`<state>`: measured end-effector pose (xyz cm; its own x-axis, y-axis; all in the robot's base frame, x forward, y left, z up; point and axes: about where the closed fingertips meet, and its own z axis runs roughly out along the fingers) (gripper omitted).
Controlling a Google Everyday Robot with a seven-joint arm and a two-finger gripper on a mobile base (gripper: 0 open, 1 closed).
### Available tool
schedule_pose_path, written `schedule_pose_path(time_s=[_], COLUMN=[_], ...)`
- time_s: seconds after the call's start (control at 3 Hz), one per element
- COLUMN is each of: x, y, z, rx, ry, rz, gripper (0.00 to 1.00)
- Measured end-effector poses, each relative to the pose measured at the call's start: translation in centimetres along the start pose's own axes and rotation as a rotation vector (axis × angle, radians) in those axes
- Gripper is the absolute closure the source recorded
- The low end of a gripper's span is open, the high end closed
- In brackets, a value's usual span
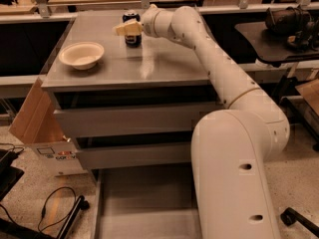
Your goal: Place pepsi can into bottom drawer
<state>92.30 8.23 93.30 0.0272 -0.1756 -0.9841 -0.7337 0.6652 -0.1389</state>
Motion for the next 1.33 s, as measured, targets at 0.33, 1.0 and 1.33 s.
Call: schedule_pose_path(time_s=[0.33, 1.0, 1.33], x=[0.7, 1.3, 1.5], y=[-1.2, -1.4, -1.1], z=[1.4, 2.5, 2.8], rx=[0.059, 0.078, 0.073], ry=[-0.011, -0.019, -0.018], rz=[0.055, 0.087, 0.089], gripper=[0.00, 0.18, 0.49])
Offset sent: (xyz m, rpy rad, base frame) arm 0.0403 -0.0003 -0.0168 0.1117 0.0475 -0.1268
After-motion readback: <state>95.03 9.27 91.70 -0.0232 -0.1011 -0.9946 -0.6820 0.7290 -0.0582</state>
